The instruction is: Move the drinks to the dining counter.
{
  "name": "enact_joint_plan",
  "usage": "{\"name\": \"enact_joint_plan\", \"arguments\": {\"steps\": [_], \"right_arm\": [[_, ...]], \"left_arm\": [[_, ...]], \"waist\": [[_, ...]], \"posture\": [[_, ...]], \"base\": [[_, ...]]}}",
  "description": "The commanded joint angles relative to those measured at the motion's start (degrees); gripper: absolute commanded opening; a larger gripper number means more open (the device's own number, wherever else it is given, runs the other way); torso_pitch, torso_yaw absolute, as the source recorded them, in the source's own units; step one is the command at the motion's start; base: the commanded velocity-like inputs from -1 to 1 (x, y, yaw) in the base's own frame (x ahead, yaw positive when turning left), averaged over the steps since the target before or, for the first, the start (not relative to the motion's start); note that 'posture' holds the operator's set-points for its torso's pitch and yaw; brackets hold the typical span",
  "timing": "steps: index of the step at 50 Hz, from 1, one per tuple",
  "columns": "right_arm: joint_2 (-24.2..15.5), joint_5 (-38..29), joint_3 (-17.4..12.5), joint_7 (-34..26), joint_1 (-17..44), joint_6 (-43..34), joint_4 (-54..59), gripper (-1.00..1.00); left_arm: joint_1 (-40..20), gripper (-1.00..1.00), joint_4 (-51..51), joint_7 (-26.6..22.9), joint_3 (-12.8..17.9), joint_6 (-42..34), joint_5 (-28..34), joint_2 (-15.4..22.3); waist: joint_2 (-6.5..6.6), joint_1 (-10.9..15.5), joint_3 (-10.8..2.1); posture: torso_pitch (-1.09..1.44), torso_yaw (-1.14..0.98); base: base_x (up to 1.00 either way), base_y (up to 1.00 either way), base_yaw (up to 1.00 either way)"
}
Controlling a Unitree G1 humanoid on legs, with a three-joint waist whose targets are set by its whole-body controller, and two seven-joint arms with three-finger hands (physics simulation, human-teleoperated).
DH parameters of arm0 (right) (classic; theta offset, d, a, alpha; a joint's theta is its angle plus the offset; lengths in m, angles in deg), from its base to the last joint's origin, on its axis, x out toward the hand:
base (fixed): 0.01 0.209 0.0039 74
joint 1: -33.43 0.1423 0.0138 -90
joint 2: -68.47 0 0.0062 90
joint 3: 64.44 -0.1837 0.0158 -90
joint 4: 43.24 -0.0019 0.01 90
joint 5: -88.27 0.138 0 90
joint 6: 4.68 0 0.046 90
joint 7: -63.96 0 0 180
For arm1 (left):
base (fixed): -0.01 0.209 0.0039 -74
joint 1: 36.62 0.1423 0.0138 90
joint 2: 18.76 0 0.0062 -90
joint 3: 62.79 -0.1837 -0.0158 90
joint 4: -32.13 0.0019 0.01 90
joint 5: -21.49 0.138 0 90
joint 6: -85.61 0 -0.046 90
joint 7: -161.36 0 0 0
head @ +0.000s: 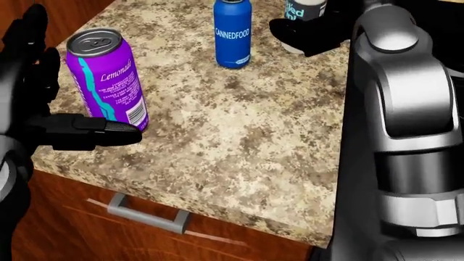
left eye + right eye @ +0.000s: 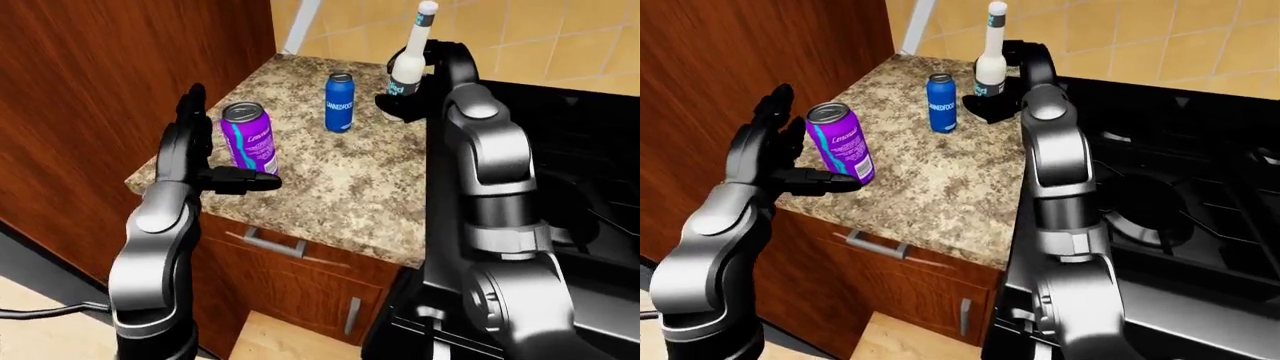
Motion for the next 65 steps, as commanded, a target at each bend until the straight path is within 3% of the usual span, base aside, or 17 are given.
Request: {"name": "enact_joint_plan", "arguments": {"steps": [1, 28, 29, 30, 31, 32, 35, 45, 56, 58, 59, 60, 62, 63, 65], "right_arm": [[-0.6, -0.1, -0.5, 0.2, 2.4, 1.4, -2.5, -1.00], [-1.1, 0.4, -0.8, -0.3, 1.0, -0.3, -6.2, -1.00], [-1.1, 0.5, -0.9, -0.3, 0.9, -0.3, -6.3, -1.00], [-1.1, 0.5, -0.9, -0.4, 0.8, -0.4, -6.6, -1.00], [-1.1, 0.5, -0.8, -0.4, 0.7, -0.4, -6.7, -1.00], [-1.1, 0.6, -0.9, -0.4, 0.7, -0.3, -6.6, -1.00], [-1.1, 0.6, -0.8, -0.4, 0.3, -0.5, -7.1, -1.00], [-1.0, 0.3, -0.5, -1.6, -1.2, -1.0, -9.2, -1.00], [-1.7, -2.1, 0.2, -6.9, -2.8, -8.6, -16.3, -1.00], [-1.5, -2.6, 0.1, -7.3, -2.7, -9.0, -16.7, -1.00], [-1.4, -2.7, 0.1, -7.5, -2.7, -8.9, -16.6, -1.00], [-1.4, -2.8, 0.0, -7.6, -2.8, -9.0, -16.8, -1.00], [-1.4, -3.1, 0.0, -8.0, -2.9, -9.7, -17.7, -1.00], [-1.4, -3.2, 0.0, -8.1, -3.0, -9.7, -17.8, -1.00], [-1.4, -3.5, 0.2, -8.5, -3.4, -10.2, -18.7, -1.00]], "left_arm": [[-1.3, 1.00, -1.2, 0.3, 0.1, 2.6, 1.0, 0.1], [-6.1, 1.00, 12.2, 0.2, -2.5, 9.8, 4.1, -2.5], [-6.2, 0.63, 12.8, 0.3, -2.4, 10.0, 4.1, -2.6], [-6.2, 0.46, 13.2, 0.4, -2.4, 10.4, 4.1, -2.6], [-6.1, -0.07, 13.2, 0.4, -2.5, 10.4, 4.1, -2.7], [-5.9, -0.44, 13.3, 0.5, -2.5, 10.6, 4.1, -2.7], [-5.7, -0.99, 13.6, 0.6, -2.3, 10.9, 4.1, -2.7], [-5.4, -1.00, 8.7, 0.1, -1.5, 7.3, 2.9, -1.9], [-11.3, -1.00, -2.0, -0.6, -1.0, -5.5, 1.3, 0.1], [-12.0, -1.00, -2.7, -0.6, -1.1, -6.5, 1.2, 0.3], [-12.3, -1.00, -3.0, -0.6, -1.0, -6.9, 1.2, 0.4], [-12.5, -1.00, -3.1, -0.6, -1.0, -7.1, 1.1, 0.4], [-12.7, -1.00, -4.1, -0.6, -1.2, -8.1, 1.0, 0.4], [-12.7, -1.00, -4.2, -0.5, -1.2, -8.2, 1.0, 0.4], [-12.3, -1.00, -4.6, -0.4, -1.4, -8.3, 1.0, 0.1]], "waist": [[0.06, 0.0, -1.69], [-0.22, 0.1, -1.73], [-0.23, 0.1, -1.74], [-0.23, 0.1, -1.75], [-0.24, 0.1, -1.76], [-0.24, 0.0, -1.77], [-0.24, 0.0, -1.77], [-0.15, 0.0, -1.74], [-0.13, -0.1, -1.32], [0.40, -0.5, -2.35], [0.42, -0.7, -3.97], [0.05, -0.7, -4.02], [-1.65, -0.6, -2.89], [-2.56, -0.9, -3.00], [-3.05, -0.8, -3.22]], "posture": [[0.00, 0.00], [0.00, 0.00], [0.00, 0.00], [0.00, 0.00], [0.00, 0.00], [0.00, 0.00], [0.00, 0.00], [0.00, 0.00], [0.00, 0.00], [0.00, 0.00], [0.00, 0.00], [0.00, 0.00], [0.00, 0.00], [0.00, 0.00], [0.00, 0.00]], "base": [[0.00, 0.00, 0.00], [0.00, 0.00, 0.00], [0.00, 0.00, 0.00], [0.00, 0.00, 0.00], [0.00, 0.00, 0.00], [0.00, 0.00, 0.00], [0.00, 0.00, 0.00], [0.00, 0.00, 0.00], [0.00, 0.00, 0.00], [-0.36, 0.00, 0.00], [-0.80, 0.07, 0.00], [-0.84, 0.08, 0.00], [-0.95, 0.09, 0.00], [-1.00, 0.10, 0.00], [-1.00, 0.11, 0.00]]}}
